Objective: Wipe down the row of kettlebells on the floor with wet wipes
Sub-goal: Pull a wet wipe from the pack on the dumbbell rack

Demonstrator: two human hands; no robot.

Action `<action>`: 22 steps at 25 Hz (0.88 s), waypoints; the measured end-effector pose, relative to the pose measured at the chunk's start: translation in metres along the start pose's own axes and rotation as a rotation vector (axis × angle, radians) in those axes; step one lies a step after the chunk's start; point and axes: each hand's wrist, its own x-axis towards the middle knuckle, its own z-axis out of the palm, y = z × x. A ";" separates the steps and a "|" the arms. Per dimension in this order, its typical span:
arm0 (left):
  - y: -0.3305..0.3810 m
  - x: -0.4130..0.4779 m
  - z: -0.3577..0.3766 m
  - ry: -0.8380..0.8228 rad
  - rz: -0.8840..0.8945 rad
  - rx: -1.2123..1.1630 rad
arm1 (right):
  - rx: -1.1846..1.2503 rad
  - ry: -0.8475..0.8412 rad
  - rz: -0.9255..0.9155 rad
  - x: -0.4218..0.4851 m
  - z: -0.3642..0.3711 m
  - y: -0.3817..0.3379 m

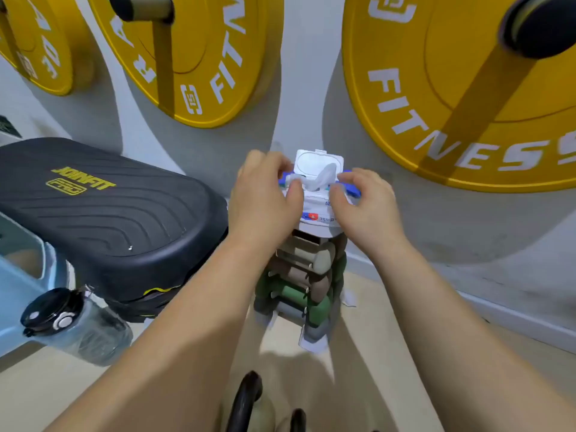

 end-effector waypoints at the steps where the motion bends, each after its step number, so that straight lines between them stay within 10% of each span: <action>1: 0.001 0.006 0.006 -0.025 0.033 0.032 | 0.014 -0.014 0.006 0.004 0.002 0.001; 8: 0.008 0.021 0.027 -0.346 -0.044 0.274 | -0.118 -0.212 0.044 0.021 -0.004 -0.004; 17: 0.015 0.029 0.014 -0.190 -0.241 -0.245 | -0.131 -0.243 0.029 0.012 0.002 -0.014; 22: 0.027 0.030 0.008 -0.056 -0.124 -0.116 | -0.090 -0.254 0.018 0.012 0.001 -0.015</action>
